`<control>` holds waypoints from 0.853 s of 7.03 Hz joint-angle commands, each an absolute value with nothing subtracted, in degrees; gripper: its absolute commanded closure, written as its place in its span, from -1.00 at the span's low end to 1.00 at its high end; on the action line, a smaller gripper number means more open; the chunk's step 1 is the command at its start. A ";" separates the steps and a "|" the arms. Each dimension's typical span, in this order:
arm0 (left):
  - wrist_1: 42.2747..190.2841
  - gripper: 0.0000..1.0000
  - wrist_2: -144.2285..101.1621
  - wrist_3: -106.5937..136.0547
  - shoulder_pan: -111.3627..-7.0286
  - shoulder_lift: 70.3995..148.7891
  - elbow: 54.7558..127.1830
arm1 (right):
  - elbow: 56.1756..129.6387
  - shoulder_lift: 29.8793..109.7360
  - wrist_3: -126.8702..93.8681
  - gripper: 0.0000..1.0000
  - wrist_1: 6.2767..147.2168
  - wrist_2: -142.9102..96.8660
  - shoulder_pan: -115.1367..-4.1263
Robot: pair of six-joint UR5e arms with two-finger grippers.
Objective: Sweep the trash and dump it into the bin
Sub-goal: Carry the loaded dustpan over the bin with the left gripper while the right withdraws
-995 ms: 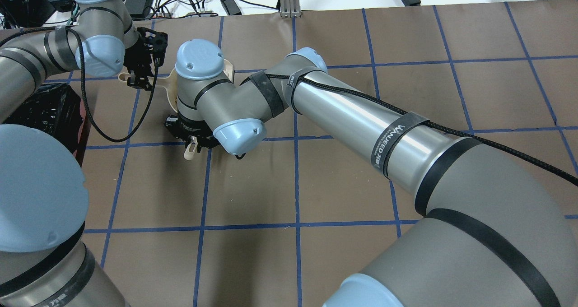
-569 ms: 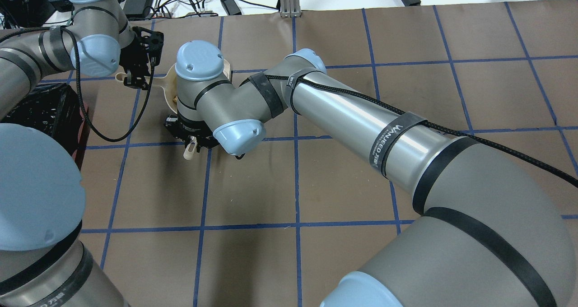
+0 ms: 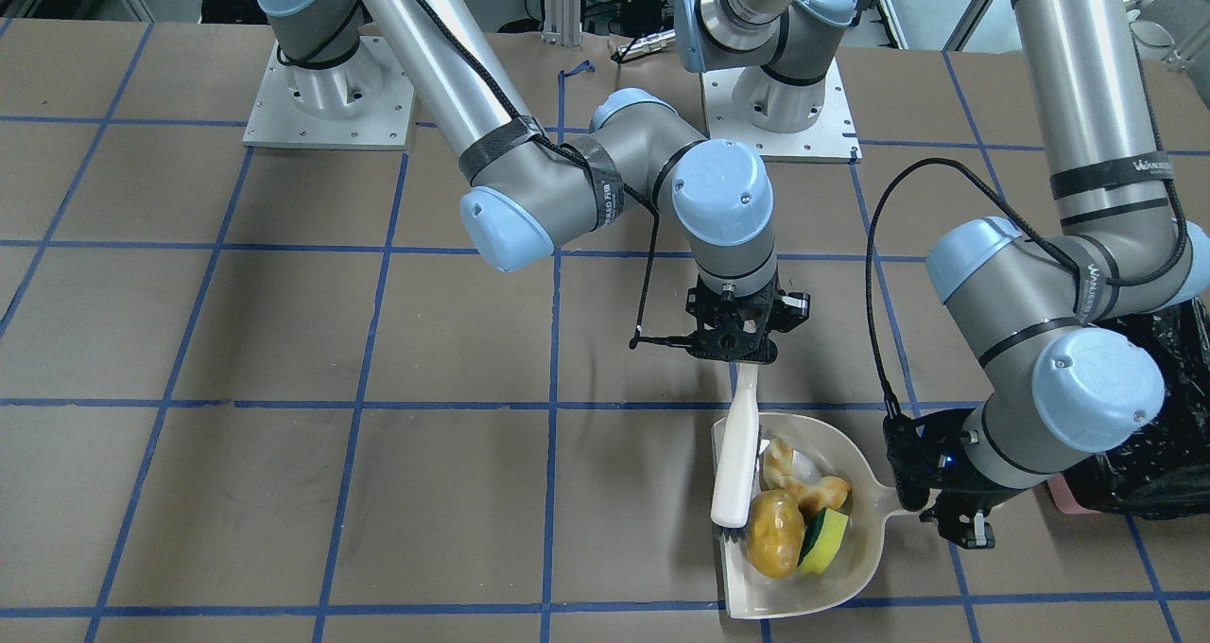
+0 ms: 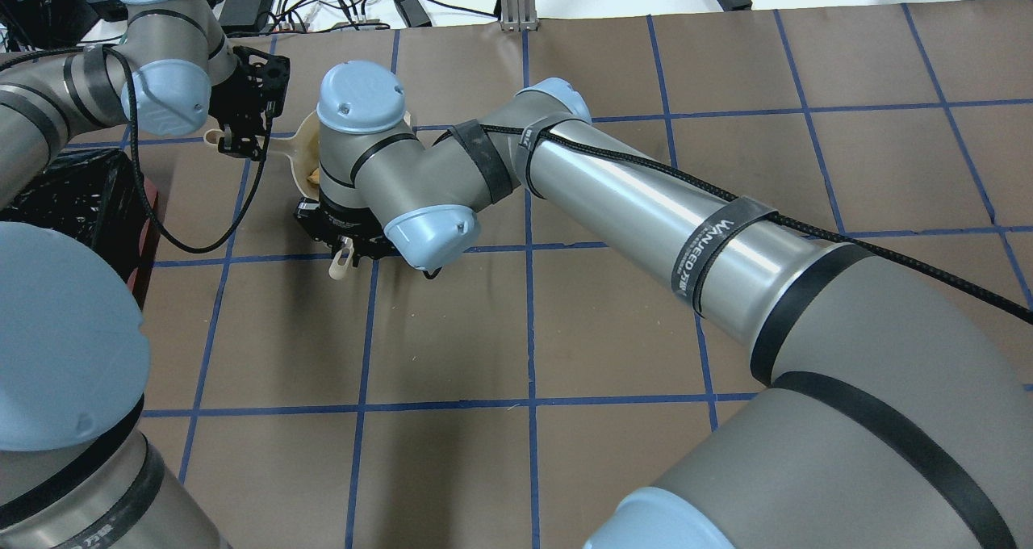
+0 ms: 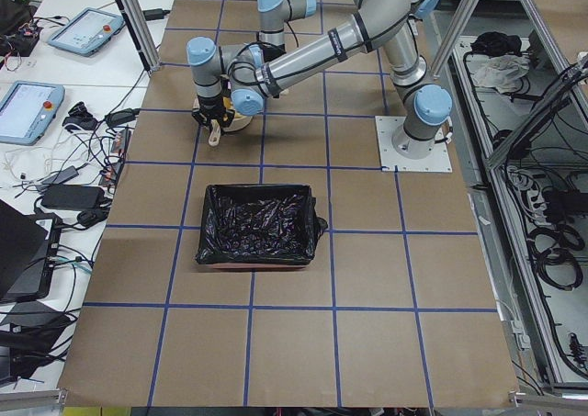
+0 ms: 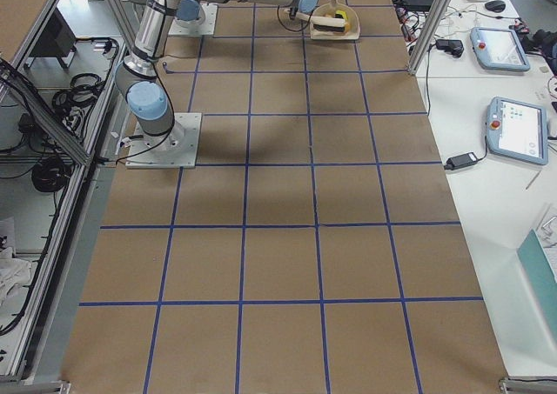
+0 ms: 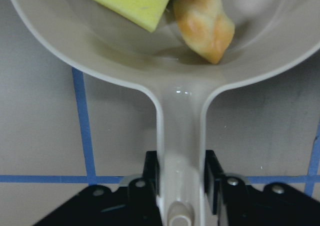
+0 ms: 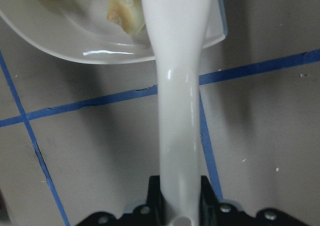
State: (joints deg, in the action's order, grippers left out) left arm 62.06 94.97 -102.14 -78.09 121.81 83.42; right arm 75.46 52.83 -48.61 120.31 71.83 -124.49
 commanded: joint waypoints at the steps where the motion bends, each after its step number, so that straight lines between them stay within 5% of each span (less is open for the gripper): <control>1: 62.92 0.79 94.66 -102.48 -77.44 120.85 83.41 | 75.76 56.14 -44.93 0.88 111.24 73.46 -123.14; 6: 67.41 0.97 93.08 -105.28 -70.69 117.51 82.62 | 81.53 63.52 -31.94 0.89 100.72 81.29 -109.28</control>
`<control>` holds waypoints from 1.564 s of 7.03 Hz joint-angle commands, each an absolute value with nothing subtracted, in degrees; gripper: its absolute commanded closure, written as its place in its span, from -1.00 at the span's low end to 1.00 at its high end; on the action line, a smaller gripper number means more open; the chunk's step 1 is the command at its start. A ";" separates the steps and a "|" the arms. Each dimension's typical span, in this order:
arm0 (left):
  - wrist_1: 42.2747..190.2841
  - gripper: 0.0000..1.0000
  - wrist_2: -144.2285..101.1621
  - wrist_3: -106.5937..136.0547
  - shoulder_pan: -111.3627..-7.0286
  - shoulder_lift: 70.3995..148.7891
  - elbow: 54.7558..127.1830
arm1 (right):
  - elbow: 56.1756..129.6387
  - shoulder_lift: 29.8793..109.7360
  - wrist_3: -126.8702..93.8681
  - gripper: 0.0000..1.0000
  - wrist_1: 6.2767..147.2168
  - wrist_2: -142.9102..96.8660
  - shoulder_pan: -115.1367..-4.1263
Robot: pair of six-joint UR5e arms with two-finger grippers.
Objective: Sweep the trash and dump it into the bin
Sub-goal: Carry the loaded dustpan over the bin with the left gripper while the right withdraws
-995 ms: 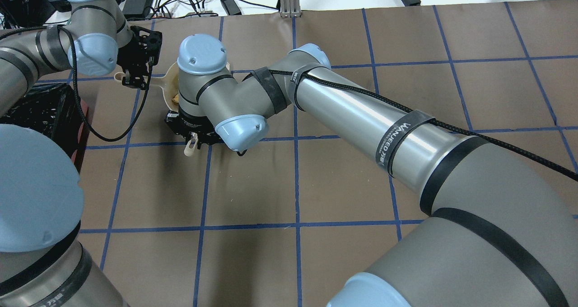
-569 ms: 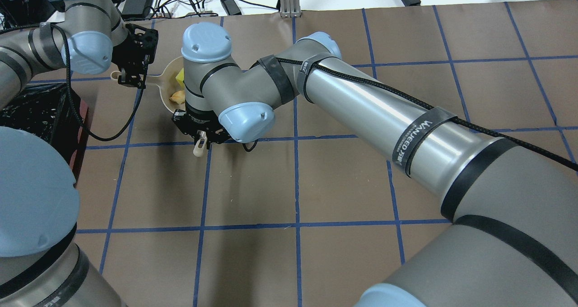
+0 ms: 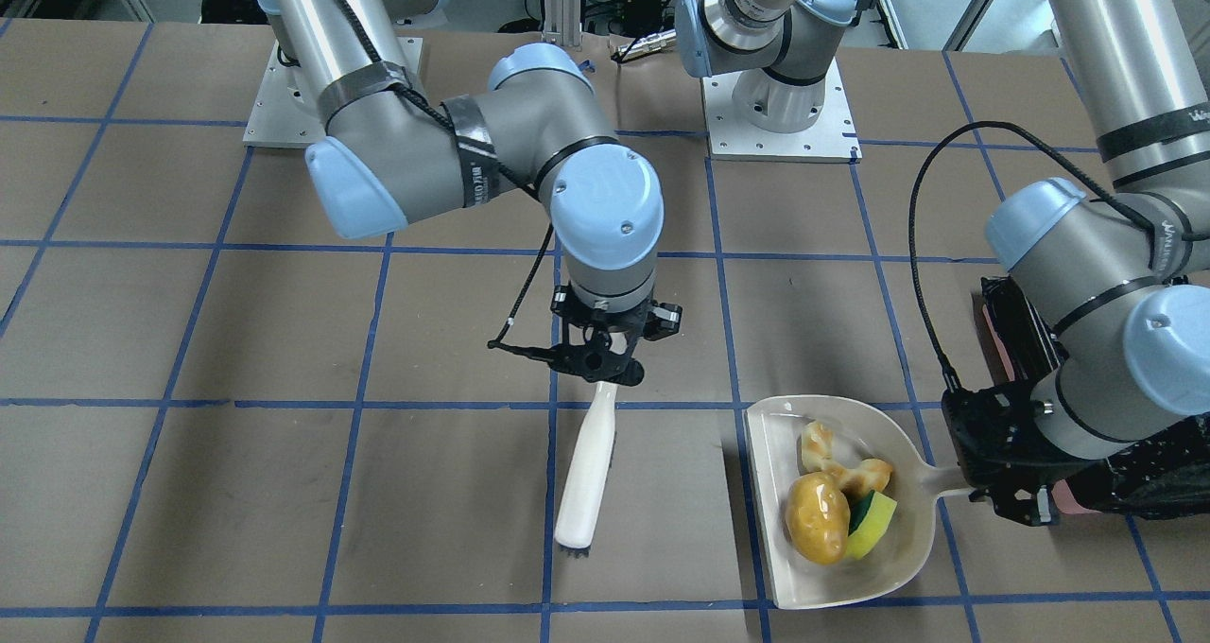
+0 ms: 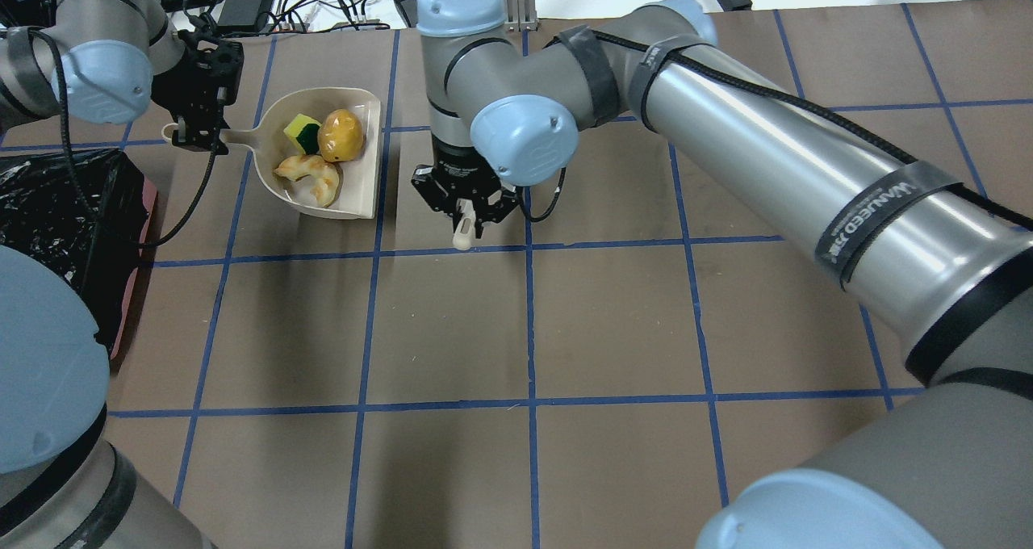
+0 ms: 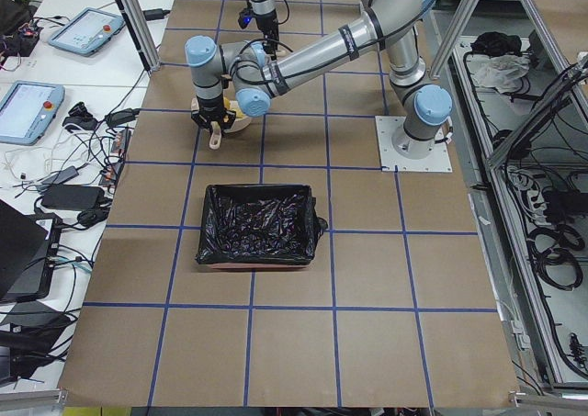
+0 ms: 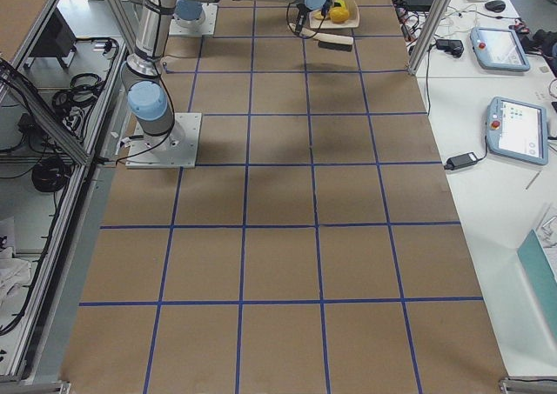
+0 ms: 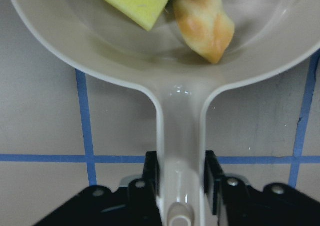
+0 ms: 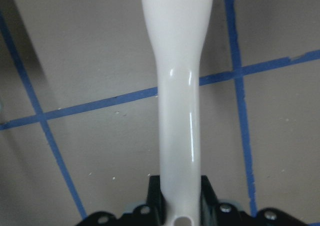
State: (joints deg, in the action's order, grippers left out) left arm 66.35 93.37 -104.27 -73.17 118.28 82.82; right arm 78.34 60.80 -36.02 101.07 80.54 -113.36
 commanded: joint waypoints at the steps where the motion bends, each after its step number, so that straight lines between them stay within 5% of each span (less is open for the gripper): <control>1: 68.72 0.99 93.08 -106.60 -68.75 116.99 82.18 | 86.52 66.94 -26.95 0.90 100.72 82.69 -105.94; 3: 72.84 1.00 93.51 -110.89 -62.52 116.28 78.51 | 94.10 72.83 -15.79 0.90 100.73 83.93 -97.69; 7: 77.17 1.00 94.04 -115.21 -53.29 114.97 71.64 | 95.89 78.74 11.35 0.91 93.09 92.61 -78.72; 11: 75.07 1.00 96.92 -127.15 -43.43 114.34 70.84 | 100.28 75.61 25.50 0.92 102.52 95.35 -66.89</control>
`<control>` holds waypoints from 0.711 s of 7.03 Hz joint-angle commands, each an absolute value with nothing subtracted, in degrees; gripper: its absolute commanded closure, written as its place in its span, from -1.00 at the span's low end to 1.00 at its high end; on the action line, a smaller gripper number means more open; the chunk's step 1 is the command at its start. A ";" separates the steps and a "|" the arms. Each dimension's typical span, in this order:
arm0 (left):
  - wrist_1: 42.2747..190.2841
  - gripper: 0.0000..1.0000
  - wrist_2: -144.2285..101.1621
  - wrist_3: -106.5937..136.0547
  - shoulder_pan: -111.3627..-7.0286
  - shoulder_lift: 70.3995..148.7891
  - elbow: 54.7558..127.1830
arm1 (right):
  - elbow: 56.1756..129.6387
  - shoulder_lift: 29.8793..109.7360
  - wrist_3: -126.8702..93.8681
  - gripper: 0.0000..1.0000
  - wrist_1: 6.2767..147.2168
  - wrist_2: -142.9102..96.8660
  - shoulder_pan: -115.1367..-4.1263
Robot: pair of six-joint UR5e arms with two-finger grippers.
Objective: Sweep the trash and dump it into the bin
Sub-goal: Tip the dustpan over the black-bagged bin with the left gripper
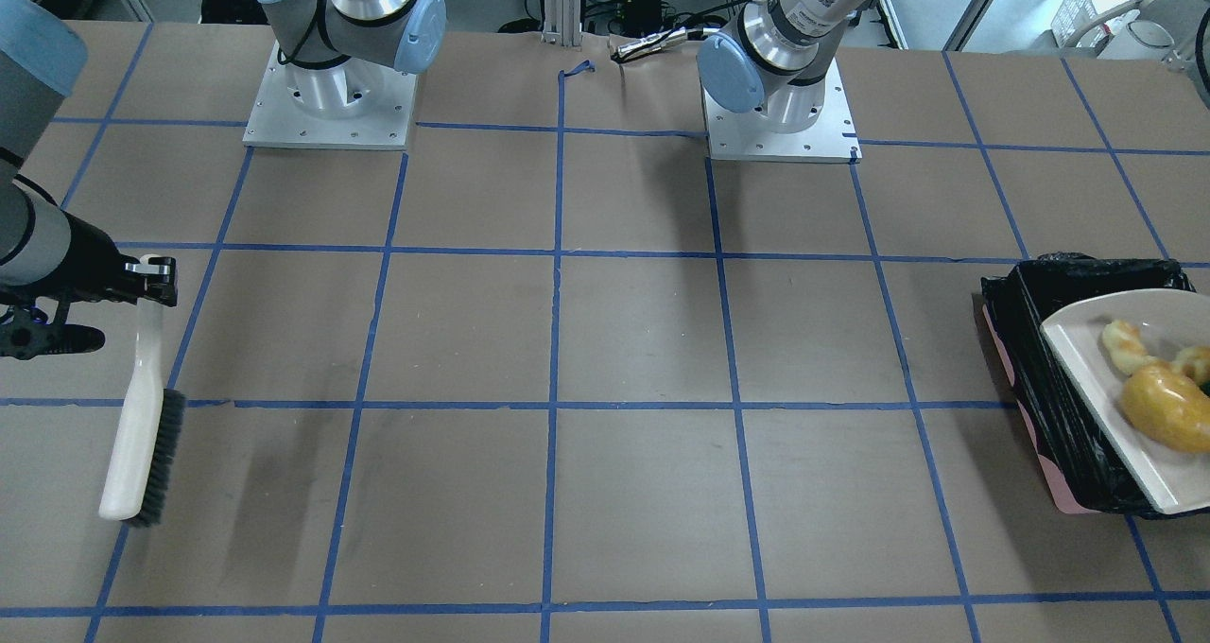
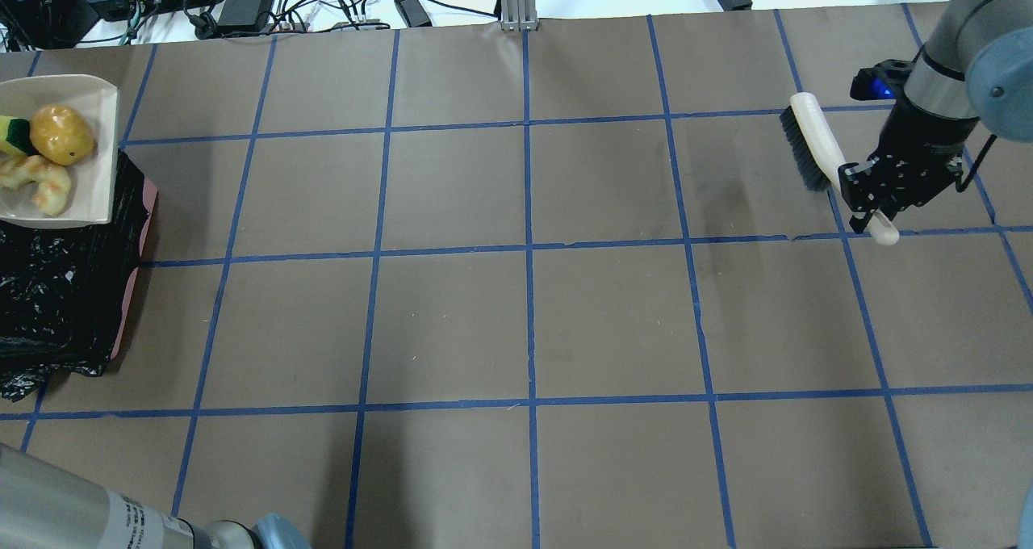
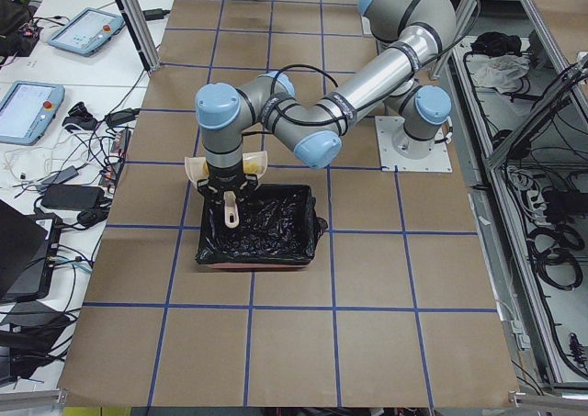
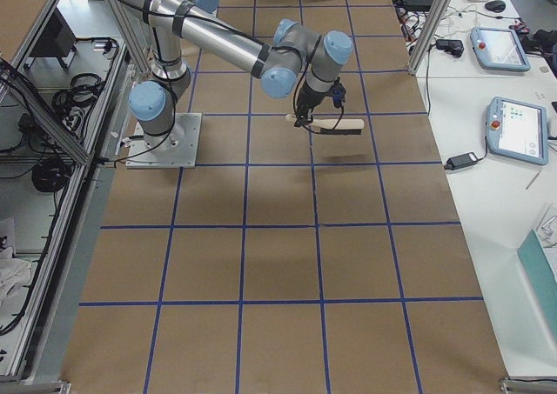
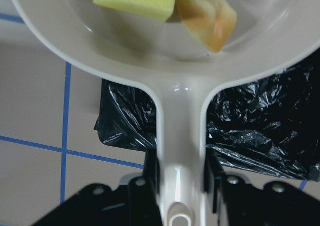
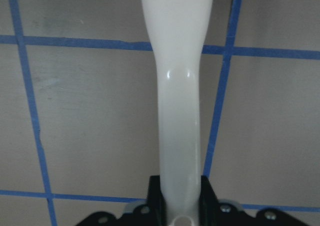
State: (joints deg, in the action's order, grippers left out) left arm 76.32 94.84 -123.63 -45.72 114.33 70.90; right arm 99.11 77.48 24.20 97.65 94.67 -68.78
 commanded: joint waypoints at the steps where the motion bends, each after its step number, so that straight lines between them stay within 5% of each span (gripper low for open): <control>1: 72.27 1.00 100.08 -128.22 -42.90 114.43 71.01 | 100.20 73.58 25.05 0.92 105.00 95.71 -66.88; 5: 64.62 1.00 113.60 -131.84 -45.08 114.78 72.76 | 99.76 70.75 23.65 0.92 107.04 95.89 -67.32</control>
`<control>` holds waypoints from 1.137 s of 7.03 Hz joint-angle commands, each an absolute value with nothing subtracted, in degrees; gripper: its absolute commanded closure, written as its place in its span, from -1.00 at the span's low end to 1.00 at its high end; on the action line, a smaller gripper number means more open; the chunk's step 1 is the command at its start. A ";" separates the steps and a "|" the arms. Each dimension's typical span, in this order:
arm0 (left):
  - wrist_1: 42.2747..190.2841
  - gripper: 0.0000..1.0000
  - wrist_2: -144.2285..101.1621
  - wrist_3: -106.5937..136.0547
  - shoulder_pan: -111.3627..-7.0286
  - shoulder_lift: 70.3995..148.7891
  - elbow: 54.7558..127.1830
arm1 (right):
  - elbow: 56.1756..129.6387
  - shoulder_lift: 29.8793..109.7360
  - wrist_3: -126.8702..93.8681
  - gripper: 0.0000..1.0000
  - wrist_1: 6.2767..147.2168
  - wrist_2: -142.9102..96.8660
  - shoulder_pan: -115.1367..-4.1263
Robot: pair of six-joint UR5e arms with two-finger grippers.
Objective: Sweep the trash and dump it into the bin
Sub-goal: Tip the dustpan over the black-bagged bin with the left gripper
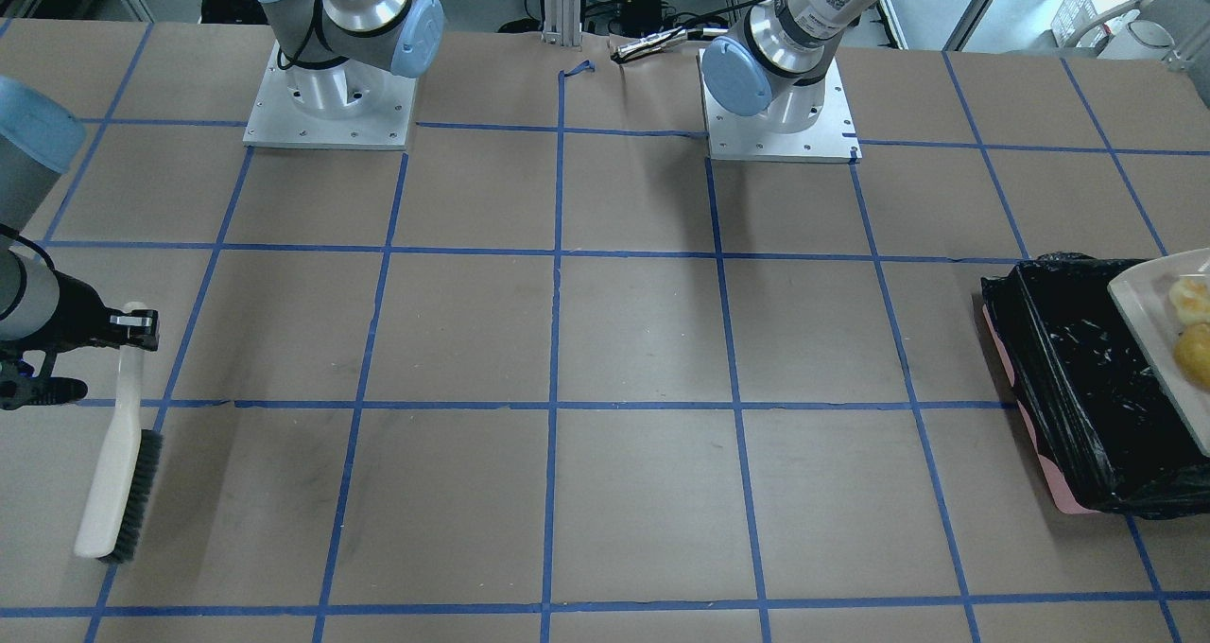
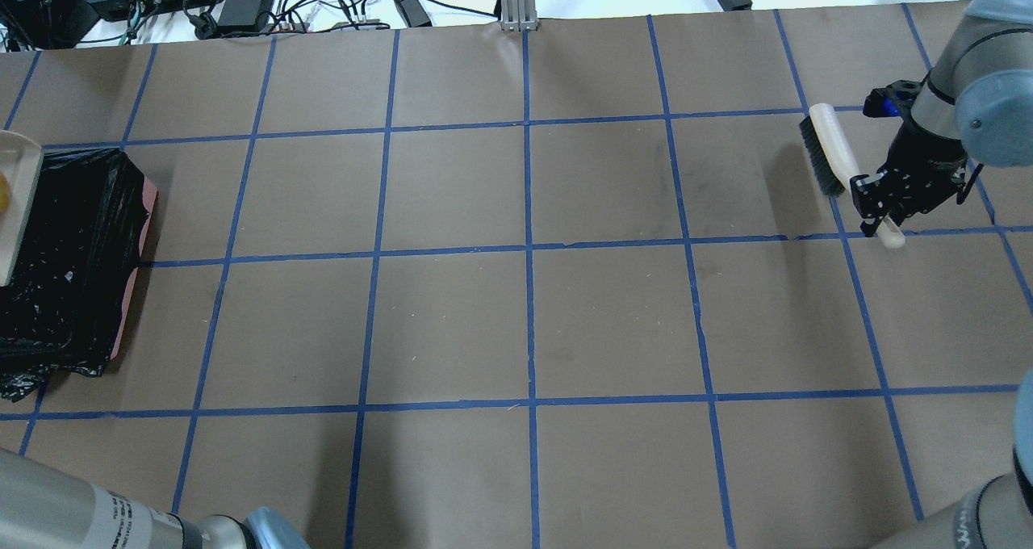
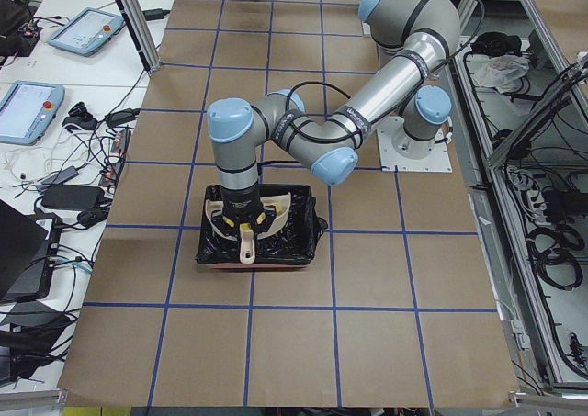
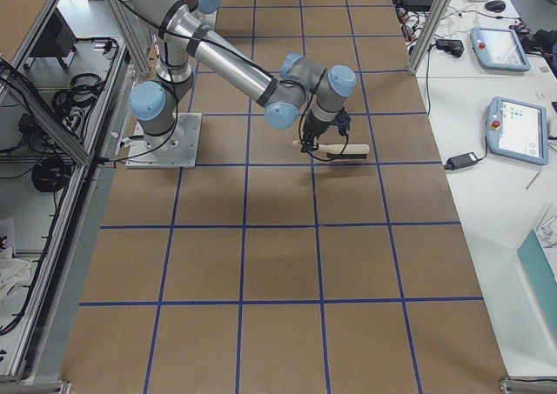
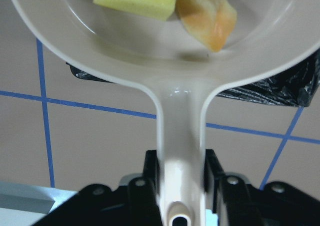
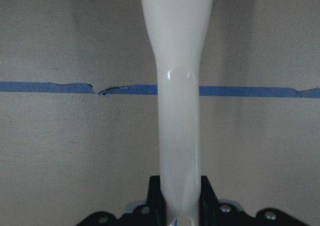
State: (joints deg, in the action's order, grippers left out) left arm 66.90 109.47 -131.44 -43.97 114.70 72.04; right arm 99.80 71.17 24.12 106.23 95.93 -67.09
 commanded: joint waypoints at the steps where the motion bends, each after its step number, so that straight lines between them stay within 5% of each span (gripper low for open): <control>1: 61.38 1.00 117.73 -131.92 -47.09 114.61 74.51 | 99.76 70.49 24.25 0.92 106.96 95.80 -67.32; 5: 58.01 1.00 132.94 -130.61 -54.83 114.96 75.59 | 100.02 70.05 24.87 0.90 106.79 95.98 -67.50; 6: 56.35 1.00 133.41 -129.91 -55.28 115.31 76.11 | 100.02 69.96 24.87 0.78 106.79 95.98 -67.50; 8: 56.25 1.00 133.24 -129.55 -55.28 114.61 75.59 | 100.02 69.87 25.22 0.23 106.79 95.98 -67.50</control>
State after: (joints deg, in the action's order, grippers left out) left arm 56.49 133.08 -129.92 -55.15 114.93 75.98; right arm 100.01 69.94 25.04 106.79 95.98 -67.50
